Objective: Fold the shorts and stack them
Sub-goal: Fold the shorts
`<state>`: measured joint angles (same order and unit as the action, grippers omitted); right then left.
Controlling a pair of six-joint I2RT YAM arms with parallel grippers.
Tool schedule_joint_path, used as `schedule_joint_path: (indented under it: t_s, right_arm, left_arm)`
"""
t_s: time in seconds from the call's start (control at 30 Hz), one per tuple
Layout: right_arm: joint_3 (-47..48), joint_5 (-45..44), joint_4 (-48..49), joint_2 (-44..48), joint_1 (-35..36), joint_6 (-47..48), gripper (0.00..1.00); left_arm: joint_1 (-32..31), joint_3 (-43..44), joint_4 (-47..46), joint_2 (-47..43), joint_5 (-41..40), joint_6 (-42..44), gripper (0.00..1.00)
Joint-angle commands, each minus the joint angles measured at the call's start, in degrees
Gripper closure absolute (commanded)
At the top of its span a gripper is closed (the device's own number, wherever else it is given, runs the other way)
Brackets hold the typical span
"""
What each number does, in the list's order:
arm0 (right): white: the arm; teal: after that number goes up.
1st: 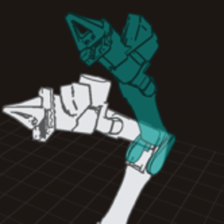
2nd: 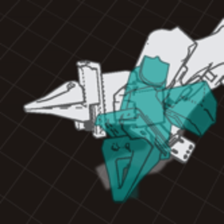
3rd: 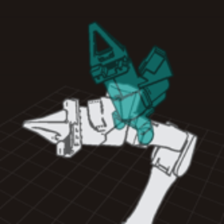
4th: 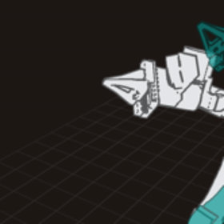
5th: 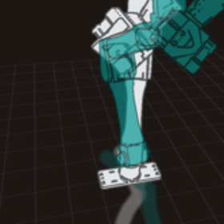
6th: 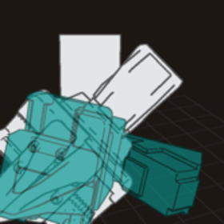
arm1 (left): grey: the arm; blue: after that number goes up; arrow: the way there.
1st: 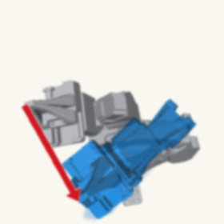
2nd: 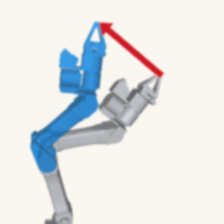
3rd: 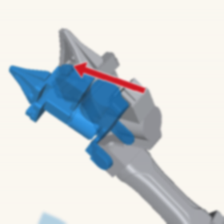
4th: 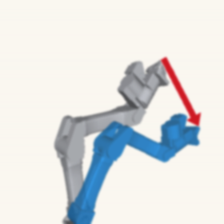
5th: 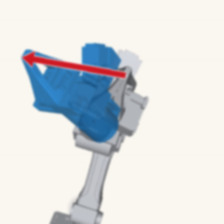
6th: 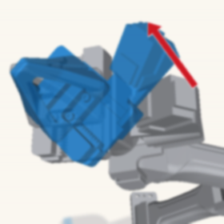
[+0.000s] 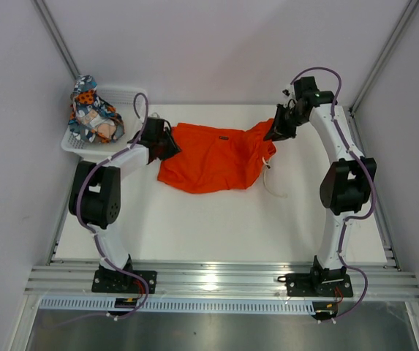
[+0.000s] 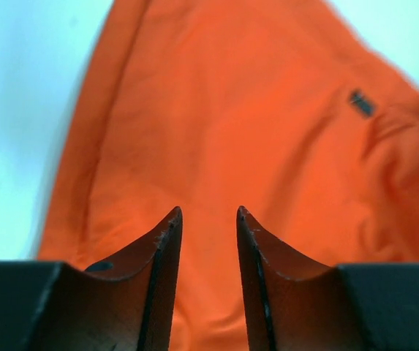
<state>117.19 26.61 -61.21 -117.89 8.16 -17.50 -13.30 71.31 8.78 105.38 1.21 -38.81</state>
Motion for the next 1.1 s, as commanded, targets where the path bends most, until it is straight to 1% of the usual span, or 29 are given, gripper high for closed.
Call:
schedule_joint_path:
  t_s: [0.0, 0.4, 0.5, 0.6, 0.73, 0.8, 0.93, 0.97, 1.07]
  right_arm:
    - [2.3, -0.2, -1.4, 0.2, 0.4, 1.1, 1.0]
    - [-0.4, -0.9, -0.3, 1.3, 0.9, 1.1, 1.0]
    - [-0.5, -0.9, -0.3, 1.3, 0.9, 1.3, 1.0]
    - [-0.8, -0.8, -0.1, 1.3, 0.9, 1.2, 1.0]
    - [-1.3, -0.6, 0.5, 1.3, 1.0, 1.1, 1.0]
    - [-1.2, -0.5, 0.7, 1.3, 1.0, 1.1, 1.0]
    - [-1.3, -0.6, 0.8, 1.3, 0.9, 1.0, 1.0]
    - [-1.2, -0.6, 0.8, 1.3, 0.9, 1.0, 1.0]
    - [-0.8, -0.7, 0.6, 1.2, 0.9, 1.0, 1.0]
  left_arm:
    - [0.7, -0.2, 2.0, 0.6, -0.9, 2.0, 0.58]
    - [0.7, -1.3, 6.0, -1.8, -8.9, 2.7, 0.54]
    - [0.7, -0.5, 7.1, -2.6, -10.2, 3.2, 0.49]
    - [0.7, 0.9, 9.5, -1.9, -12.3, 4.2, 0.46]
    - [0.9, 2.6, 11.3, 0.6, -12.1, 5.1, 0.45]
    - [0.9, 3.5, 11.5, 2.4, -11.7, 5.5, 0.45]
    - [0.9, 4.0, 10.7, 3.6, -10.7, 5.6, 0.51]
    - [0.9, 4.1, 10.6, 3.6, -10.4, 5.5, 0.57]
    - [0.9, 4.4, 9.9, 5.0, -8.5, 5.6, 0.64]
